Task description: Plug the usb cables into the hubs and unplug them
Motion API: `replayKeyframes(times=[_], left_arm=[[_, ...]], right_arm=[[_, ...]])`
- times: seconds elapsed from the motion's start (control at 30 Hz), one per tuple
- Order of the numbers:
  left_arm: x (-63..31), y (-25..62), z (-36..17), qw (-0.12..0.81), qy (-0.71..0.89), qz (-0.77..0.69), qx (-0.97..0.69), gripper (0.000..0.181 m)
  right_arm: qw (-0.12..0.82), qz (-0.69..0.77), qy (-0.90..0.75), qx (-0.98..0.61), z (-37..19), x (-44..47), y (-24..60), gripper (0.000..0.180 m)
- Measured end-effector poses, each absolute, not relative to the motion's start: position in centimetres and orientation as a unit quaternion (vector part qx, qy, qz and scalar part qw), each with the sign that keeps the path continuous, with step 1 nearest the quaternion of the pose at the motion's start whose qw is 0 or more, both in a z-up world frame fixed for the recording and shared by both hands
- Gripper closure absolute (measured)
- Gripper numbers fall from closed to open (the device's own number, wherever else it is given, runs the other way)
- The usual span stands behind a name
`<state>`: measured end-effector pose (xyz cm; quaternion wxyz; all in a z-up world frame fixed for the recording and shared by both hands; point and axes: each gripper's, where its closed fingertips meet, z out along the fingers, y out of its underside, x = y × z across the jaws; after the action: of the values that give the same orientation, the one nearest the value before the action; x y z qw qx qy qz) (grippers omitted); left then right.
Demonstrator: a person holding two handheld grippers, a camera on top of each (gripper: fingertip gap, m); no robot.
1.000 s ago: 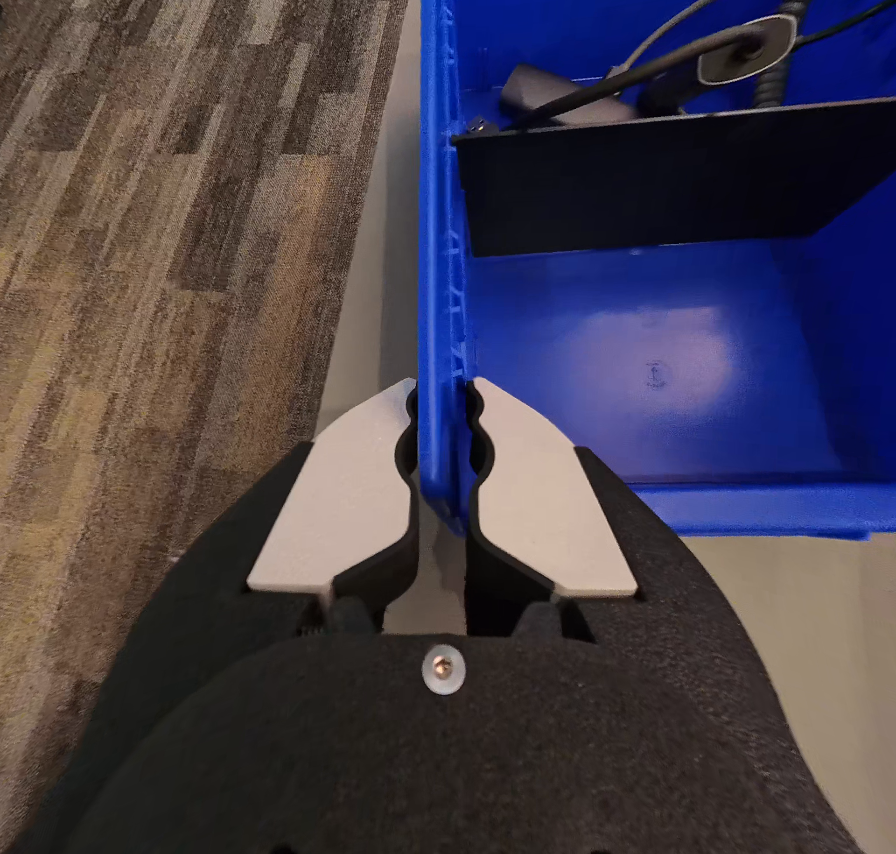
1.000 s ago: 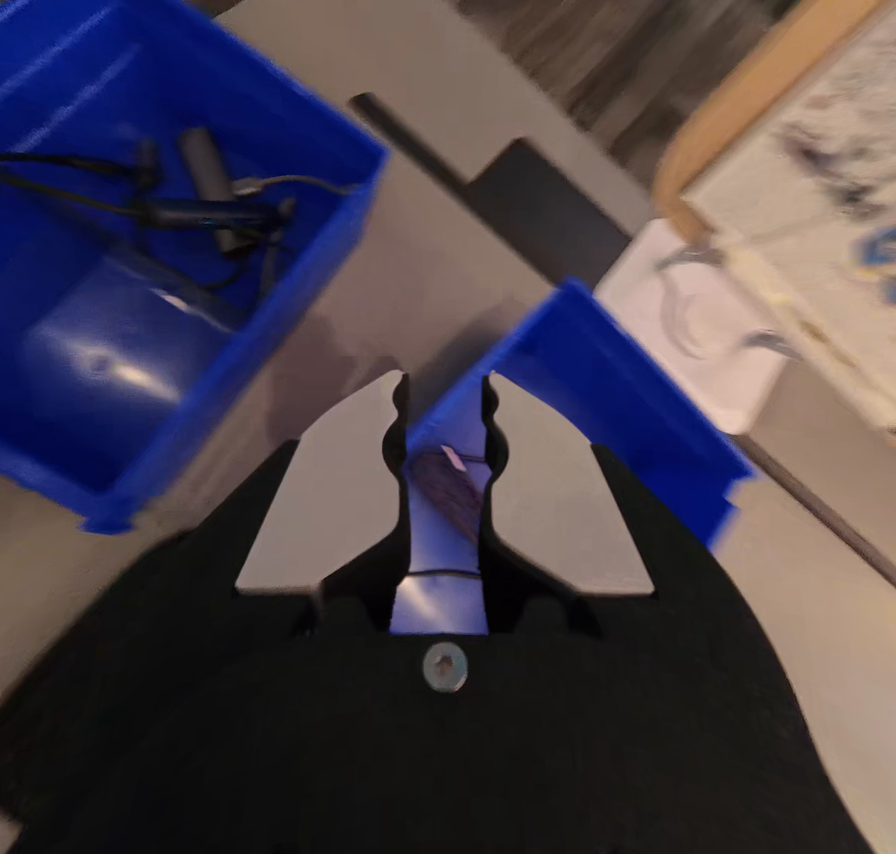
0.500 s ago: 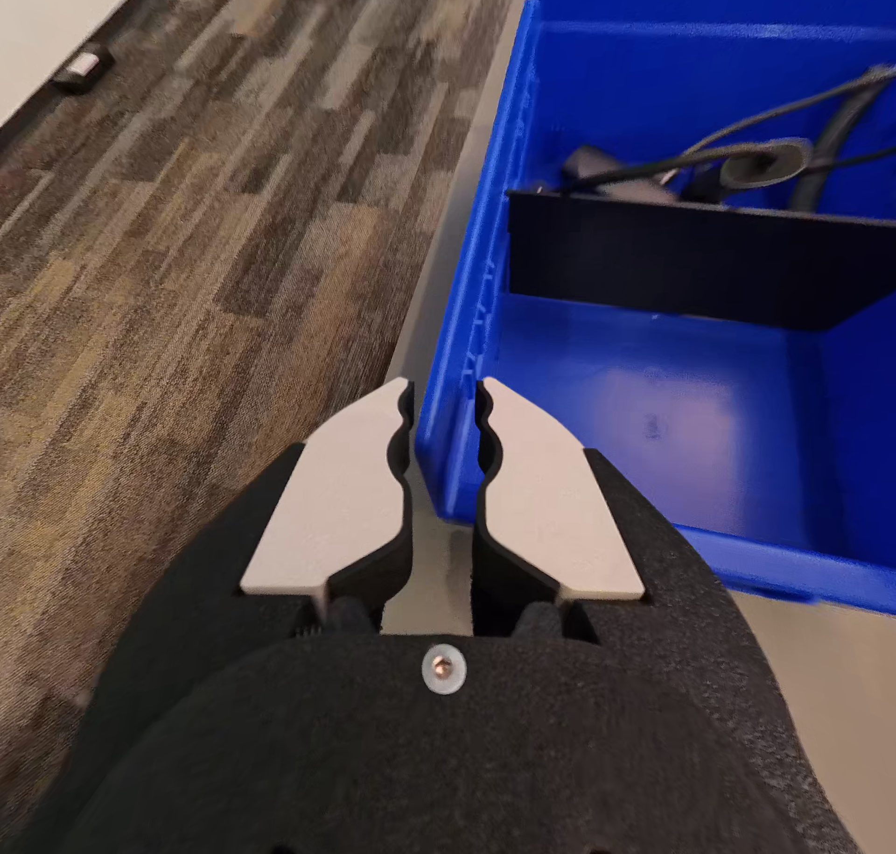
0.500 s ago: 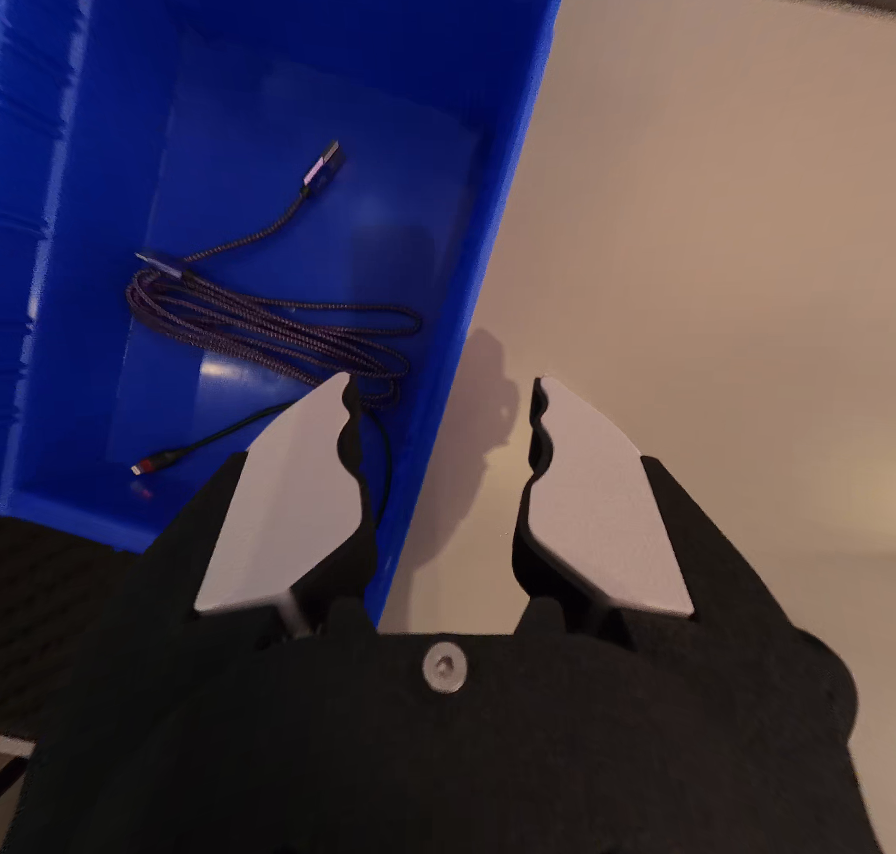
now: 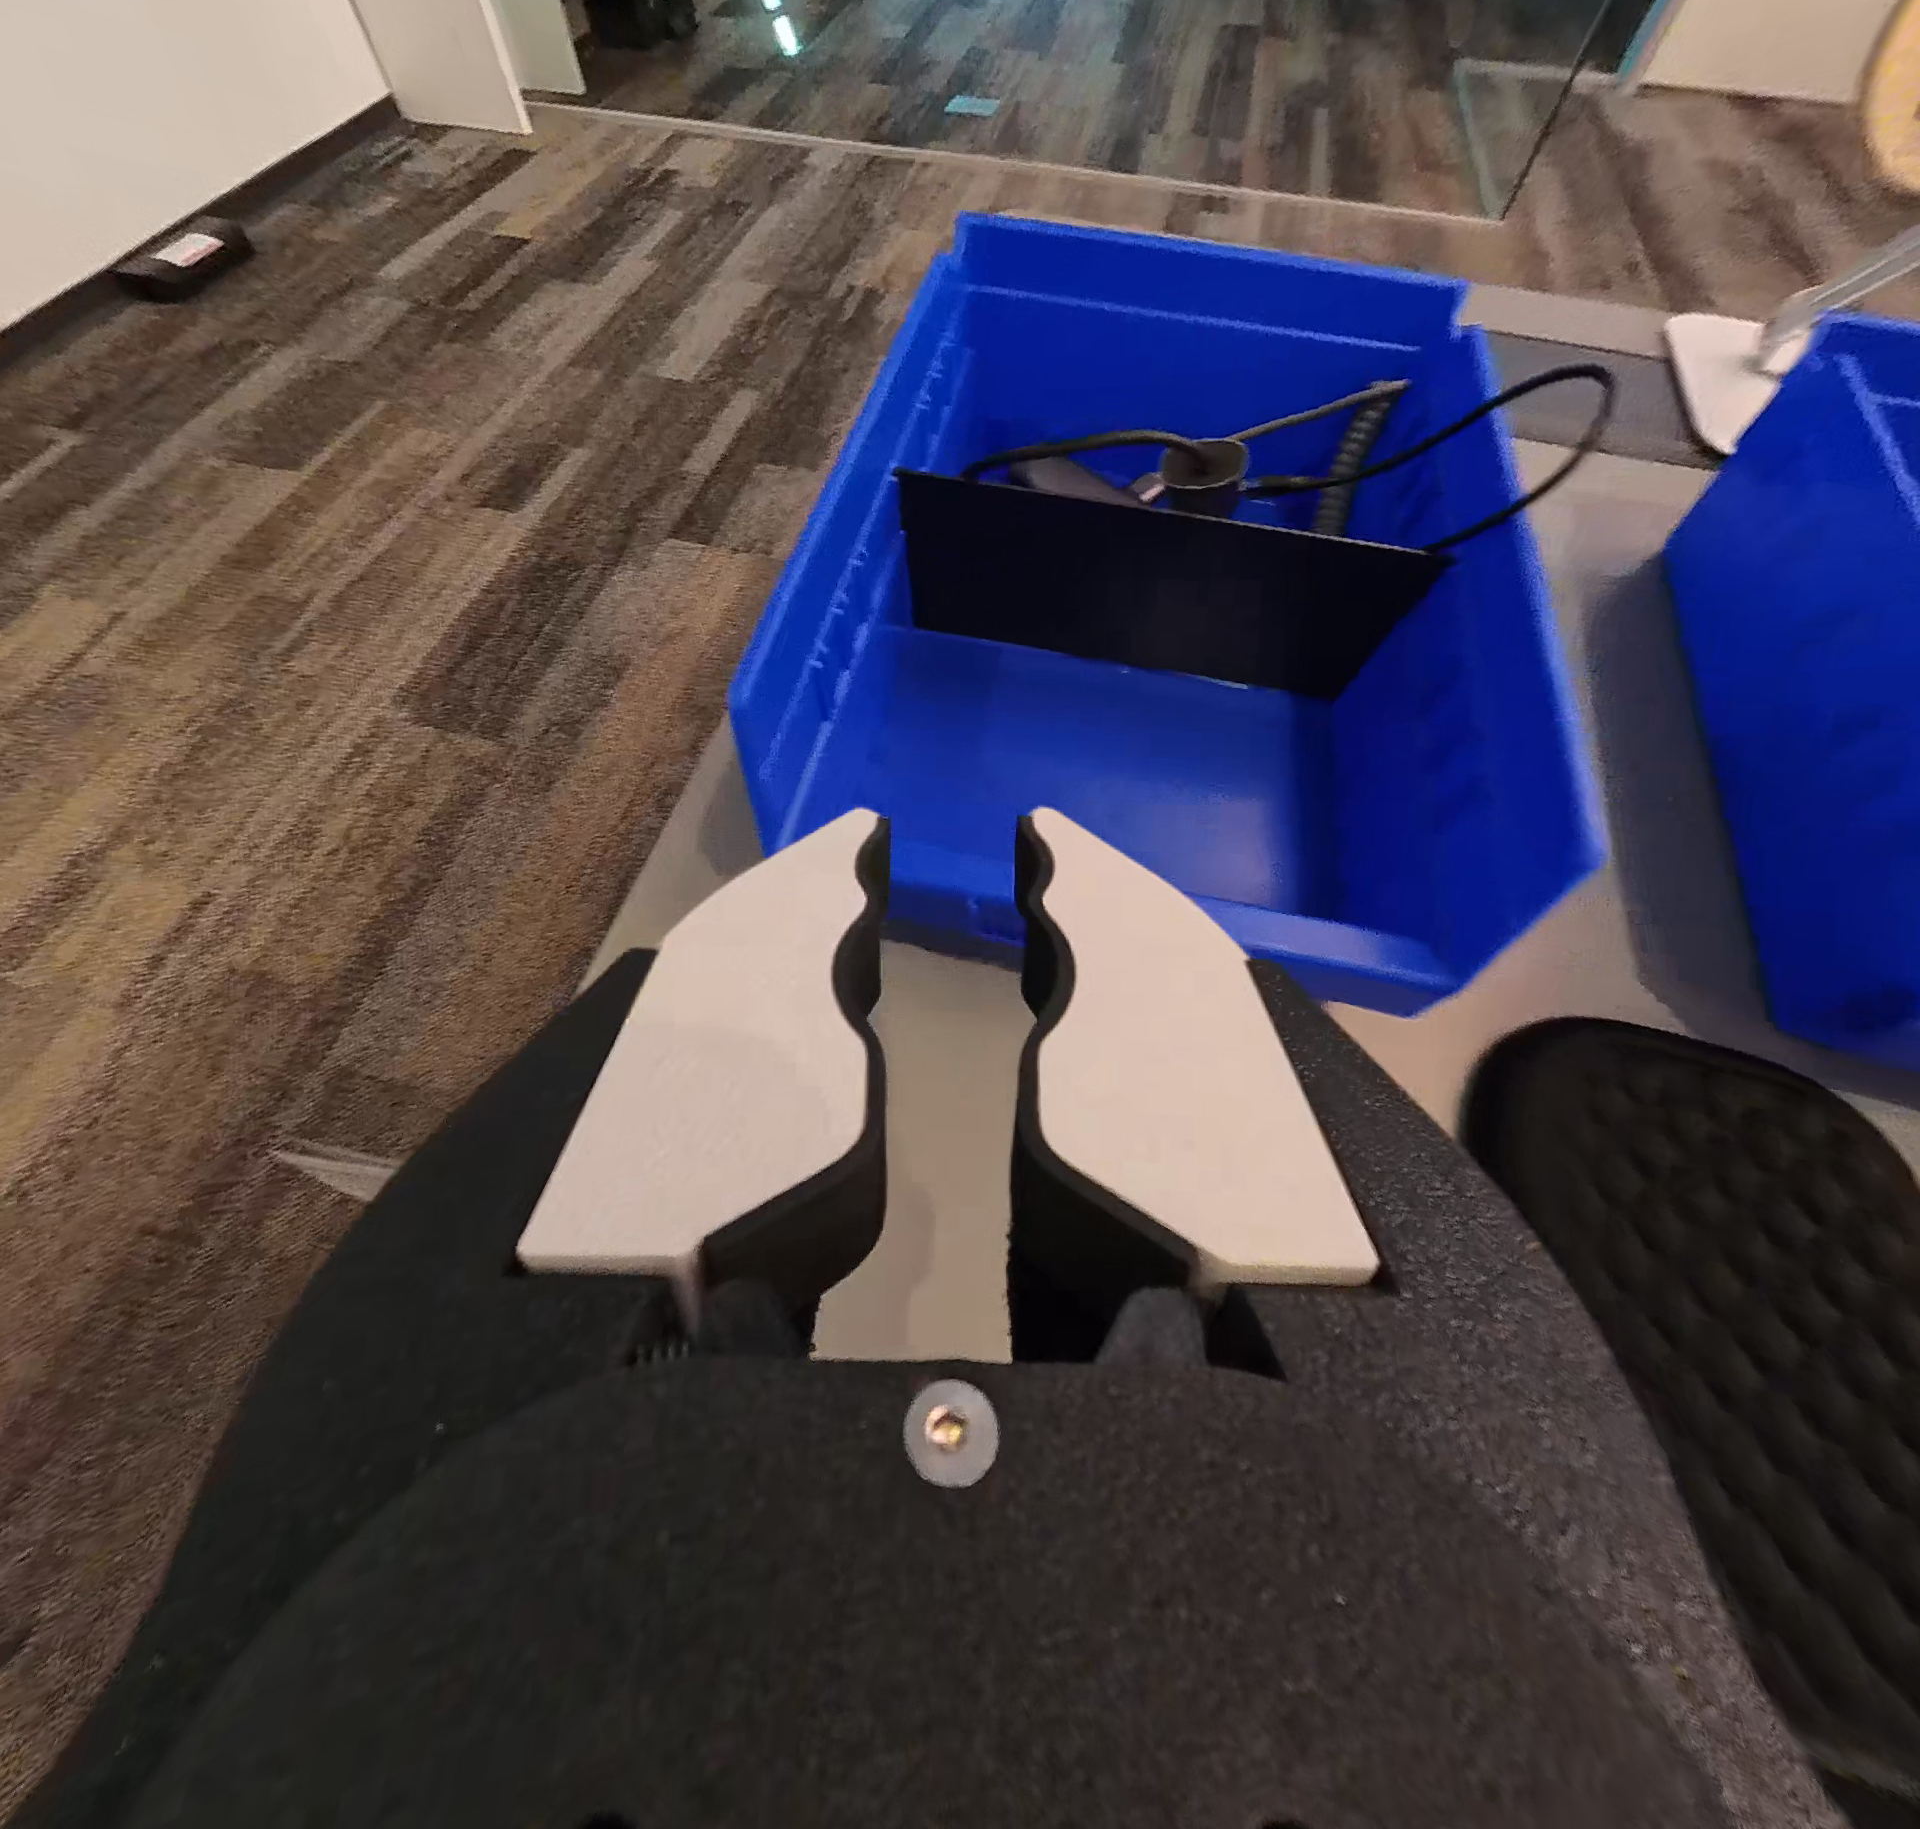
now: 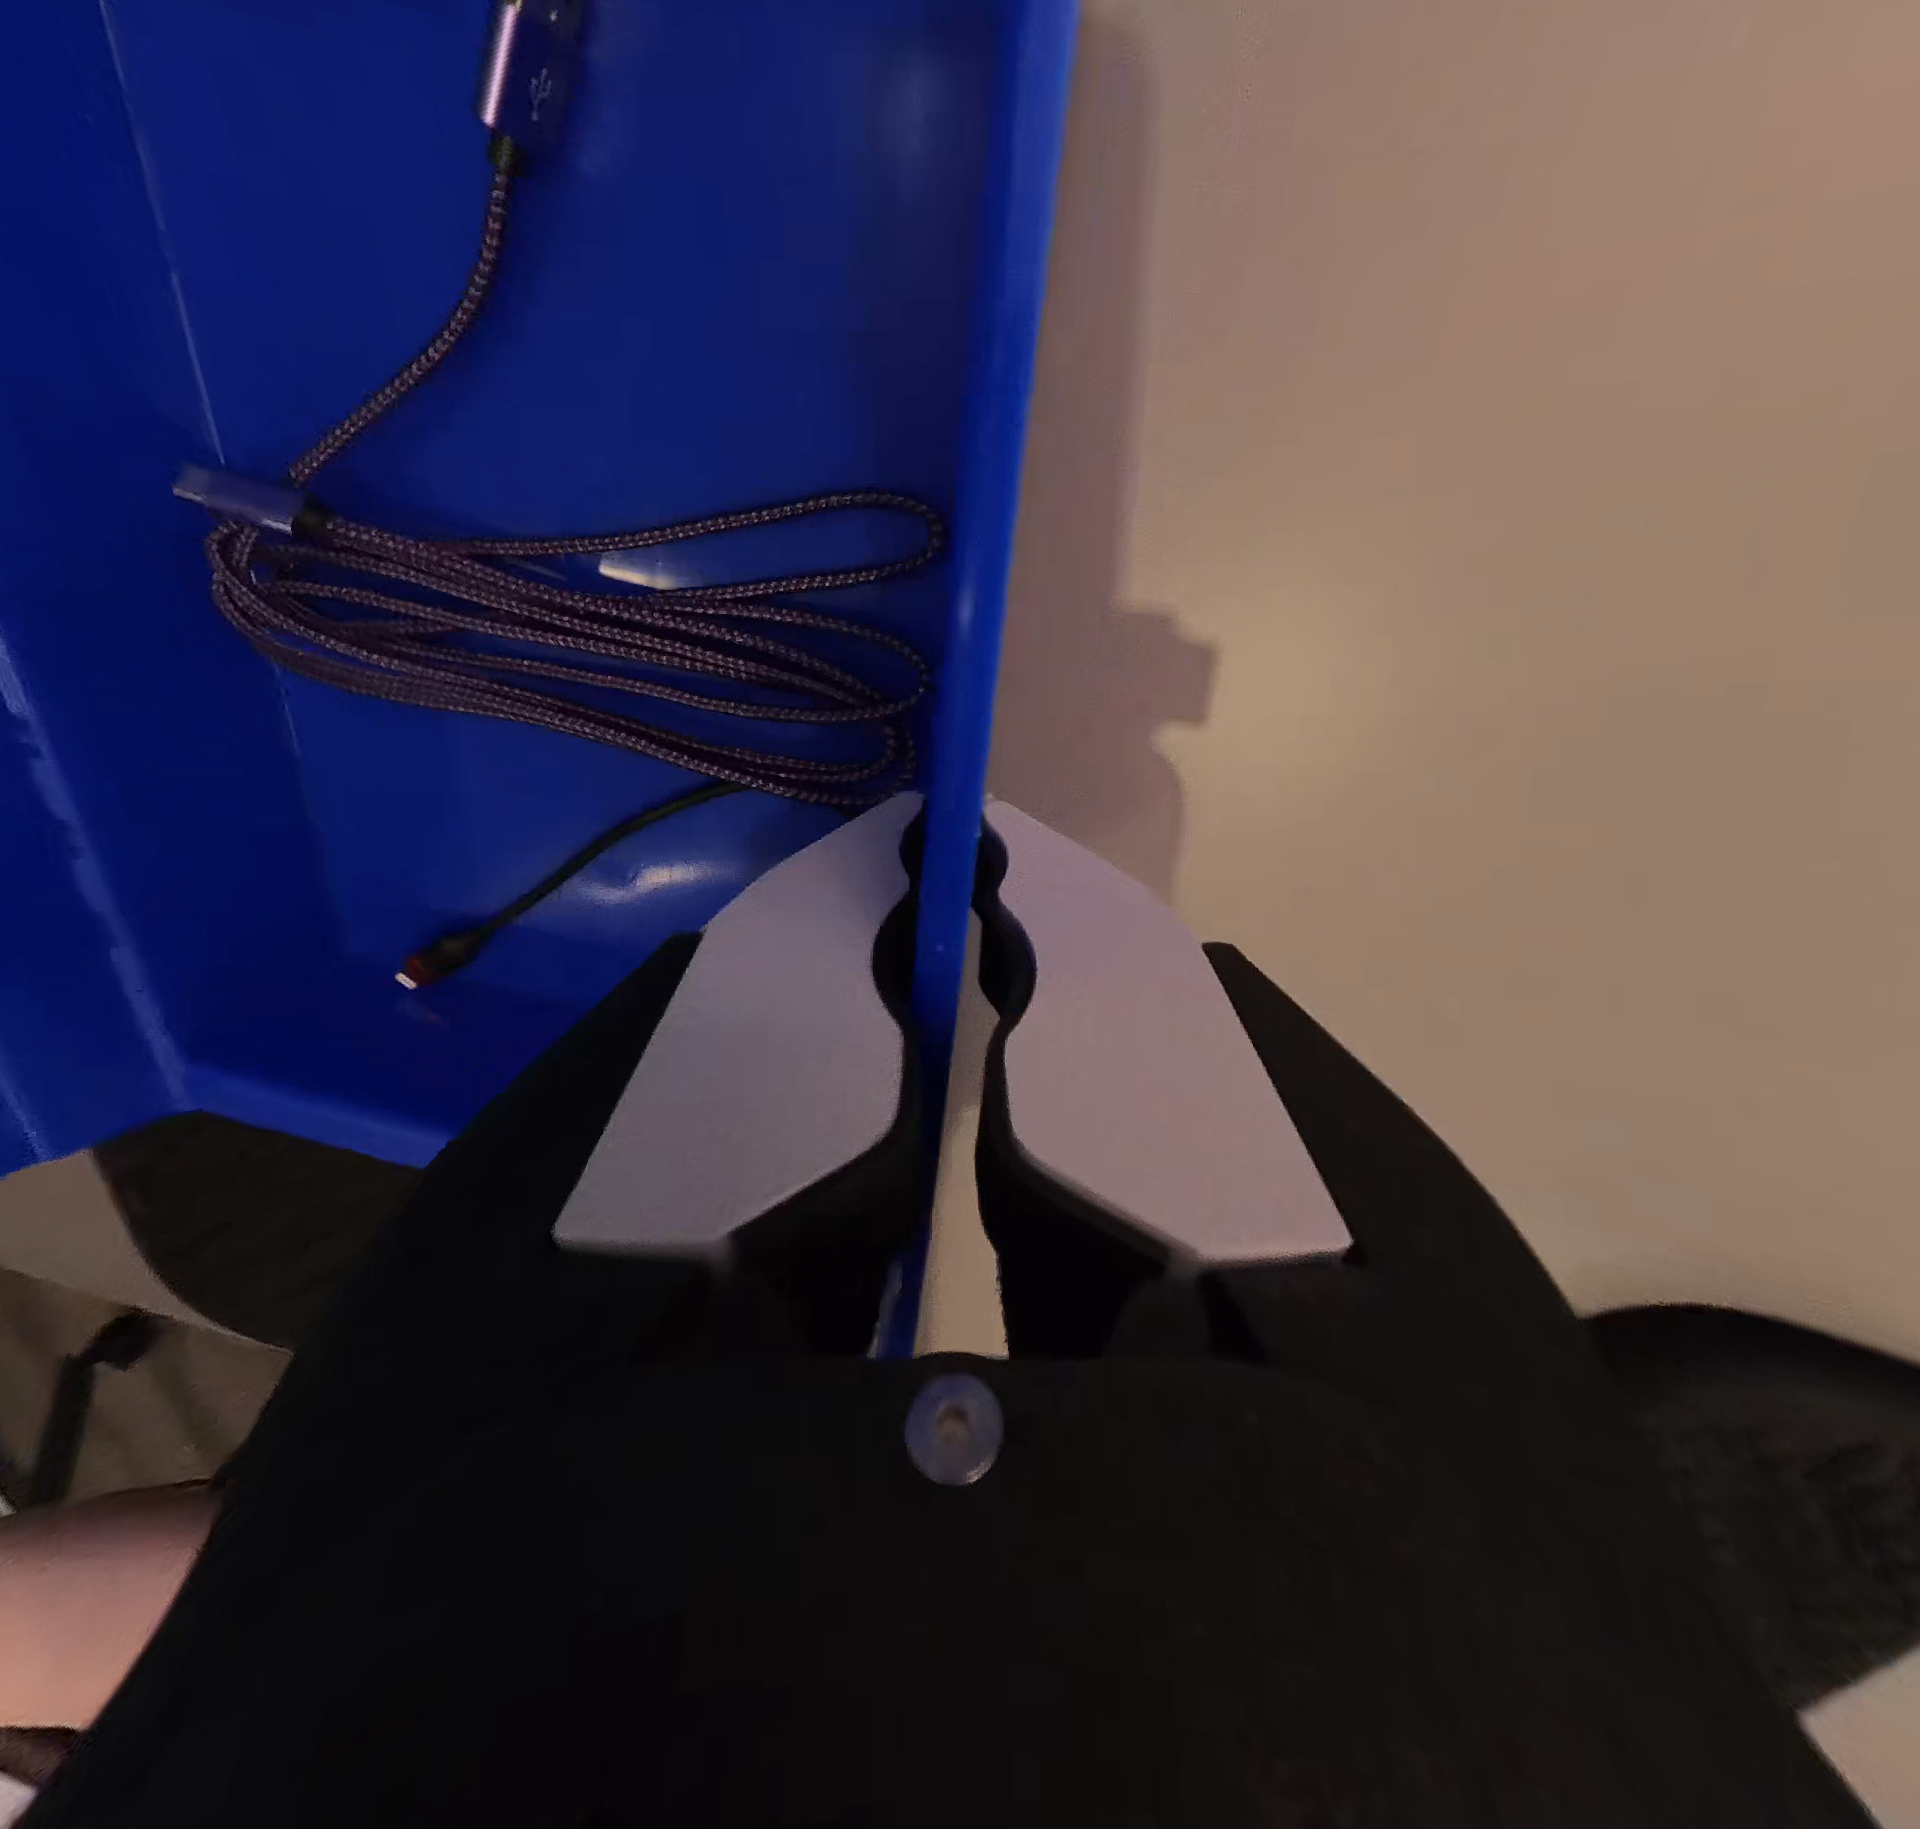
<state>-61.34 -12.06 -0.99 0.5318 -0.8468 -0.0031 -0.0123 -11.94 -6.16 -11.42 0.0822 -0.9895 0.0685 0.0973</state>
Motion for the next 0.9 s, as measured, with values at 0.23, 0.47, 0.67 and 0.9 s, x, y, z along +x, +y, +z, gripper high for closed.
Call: replayKeyframes(times=[0.23, 0.47, 0.67, 0.9], left_arm=[[-58.8, -15.1, -2.4, 0.519, 0.01, -0.021, -0.854, 0.159], [-55.7, -15.6, -1.9, 0.524, 0.02, -0.017, -0.851, 0.16], [-52.6, -14.7, -1.7, 0.517, 0.035, 0.005, -0.855, 0.161], [-49.8, -14.1, -0.7, 0.519, 0.044, 0.022, -0.854, 0.161]], right_arm=[[0.085, 0.093, 0.025, -0.992, -11.0, -4.6, -5.9, 0.176], [0.094, 0.102, 0.035, -0.99, -11.5, 6.5, -8.2, 0.176], [0.111, 0.102, 0.078, -0.985, -12.0, 18.6, -11.9, 0.175], [0.115, 0.089, 0.108, -0.983, -12.1, 30.2, -18.0, 0.175]])
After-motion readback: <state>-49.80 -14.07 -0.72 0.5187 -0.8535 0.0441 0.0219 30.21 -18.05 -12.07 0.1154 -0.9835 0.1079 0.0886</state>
